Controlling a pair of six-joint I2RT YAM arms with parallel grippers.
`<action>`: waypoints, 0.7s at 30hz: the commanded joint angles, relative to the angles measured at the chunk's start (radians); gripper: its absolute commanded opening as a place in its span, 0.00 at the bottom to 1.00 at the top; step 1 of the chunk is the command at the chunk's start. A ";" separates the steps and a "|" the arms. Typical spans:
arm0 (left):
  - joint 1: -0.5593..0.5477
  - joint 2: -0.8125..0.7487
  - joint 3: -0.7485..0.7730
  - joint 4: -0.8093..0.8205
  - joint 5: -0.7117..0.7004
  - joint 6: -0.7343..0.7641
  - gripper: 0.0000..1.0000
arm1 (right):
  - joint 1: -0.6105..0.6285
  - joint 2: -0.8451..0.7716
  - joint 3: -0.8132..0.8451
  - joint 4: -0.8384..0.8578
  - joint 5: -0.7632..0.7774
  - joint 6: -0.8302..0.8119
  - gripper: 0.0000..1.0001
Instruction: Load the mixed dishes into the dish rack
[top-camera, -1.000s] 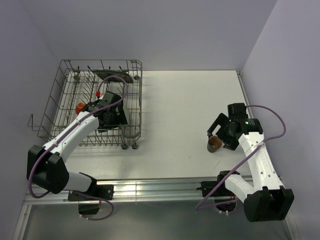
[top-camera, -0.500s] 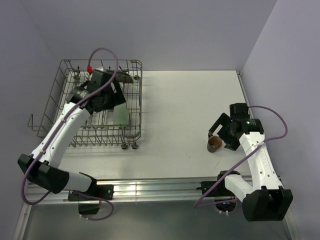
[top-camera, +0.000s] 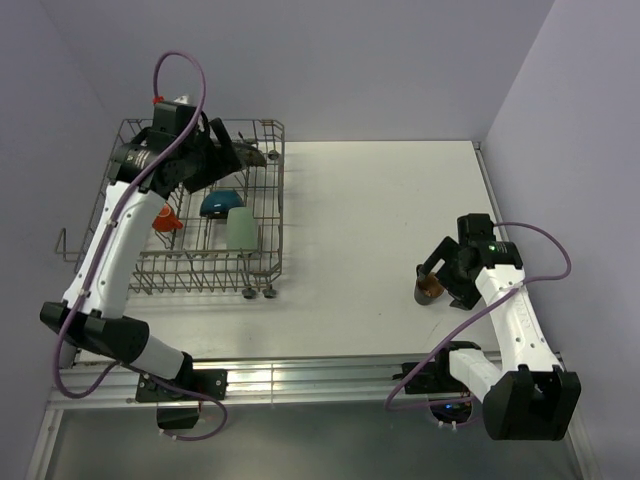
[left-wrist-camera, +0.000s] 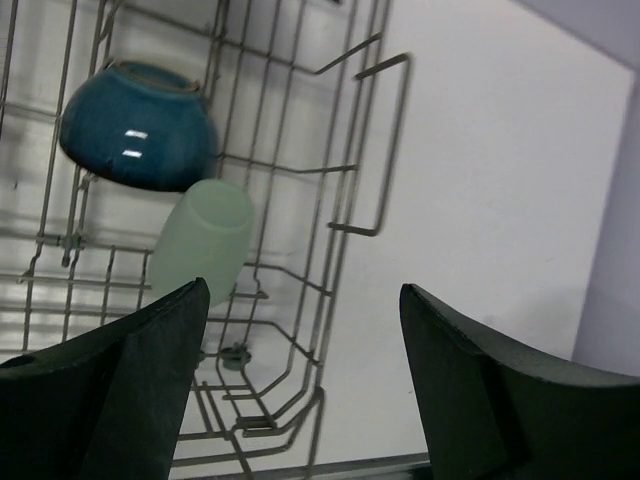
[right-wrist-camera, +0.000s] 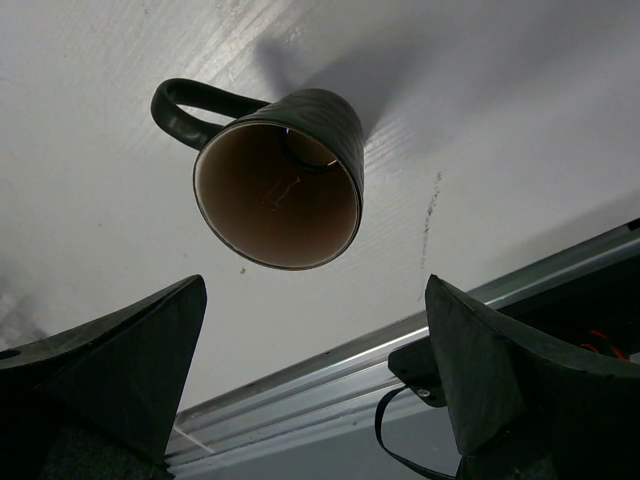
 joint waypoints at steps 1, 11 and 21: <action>0.038 0.058 -0.064 -0.053 0.066 0.026 0.83 | -0.012 -0.017 0.006 0.031 0.007 0.013 0.97; 0.020 0.167 -0.152 -0.047 -0.032 0.051 0.81 | -0.014 -0.042 -0.012 0.034 0.006 0.003 0.97; -0.053 0.236 -0.203 -0.041 -0.144 0.083 0.81 | -0.015 -0.033 0.011 0.044 -0.019 -0.010 0.97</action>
